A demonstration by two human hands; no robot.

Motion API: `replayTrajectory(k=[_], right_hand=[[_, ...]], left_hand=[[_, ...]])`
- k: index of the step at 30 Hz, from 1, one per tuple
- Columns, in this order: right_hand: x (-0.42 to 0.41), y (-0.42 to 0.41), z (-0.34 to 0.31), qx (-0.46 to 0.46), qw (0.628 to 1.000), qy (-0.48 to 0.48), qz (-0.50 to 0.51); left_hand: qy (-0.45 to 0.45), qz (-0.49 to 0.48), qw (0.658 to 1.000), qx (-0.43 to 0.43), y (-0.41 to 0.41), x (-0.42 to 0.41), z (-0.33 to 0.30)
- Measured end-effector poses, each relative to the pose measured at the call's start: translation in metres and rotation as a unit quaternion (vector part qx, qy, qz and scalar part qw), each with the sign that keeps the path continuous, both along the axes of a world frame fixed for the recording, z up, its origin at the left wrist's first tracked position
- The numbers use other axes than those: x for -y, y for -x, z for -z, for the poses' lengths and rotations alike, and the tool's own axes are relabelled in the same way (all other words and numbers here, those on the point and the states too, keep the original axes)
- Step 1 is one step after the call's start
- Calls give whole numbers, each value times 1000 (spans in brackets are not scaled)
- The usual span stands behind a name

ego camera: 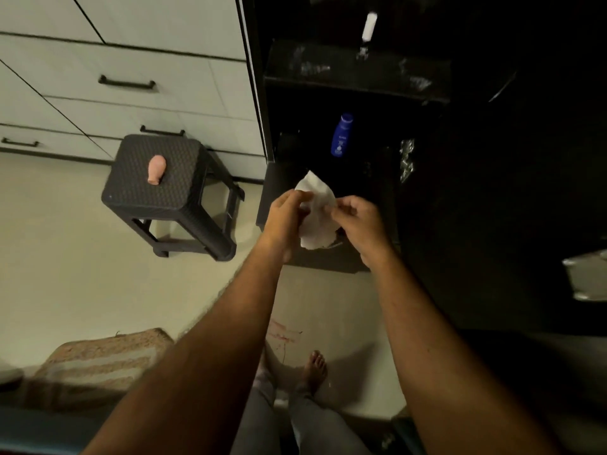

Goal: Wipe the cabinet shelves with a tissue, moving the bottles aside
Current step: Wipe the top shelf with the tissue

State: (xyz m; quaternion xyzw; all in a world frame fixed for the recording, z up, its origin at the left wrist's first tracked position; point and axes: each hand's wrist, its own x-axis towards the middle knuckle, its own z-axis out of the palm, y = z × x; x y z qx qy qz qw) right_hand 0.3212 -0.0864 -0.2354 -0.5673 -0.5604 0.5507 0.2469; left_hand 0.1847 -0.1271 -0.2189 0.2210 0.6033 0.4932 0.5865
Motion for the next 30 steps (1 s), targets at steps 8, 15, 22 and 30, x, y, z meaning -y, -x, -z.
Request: replayTrajectory(k=[8, 15, 22, 30], right_hand=[[-9, 4, -128, -53, 996, -73, -22], [-10, 5, -214, -160, 980, -116, -34], [-18, 7, -283, -279, 950, -142, -3], [-38, 17, -343, -273, 930, -248, -11]], left_hand=[[-113, 49, 976, -179, 30, -13, -118], [-224, 74, 945, -226, 53, -25, -212], [-281, 28, 928, -242, 57, -39, -284], [-356, 164, 850, -351, 71, -61, -330]])
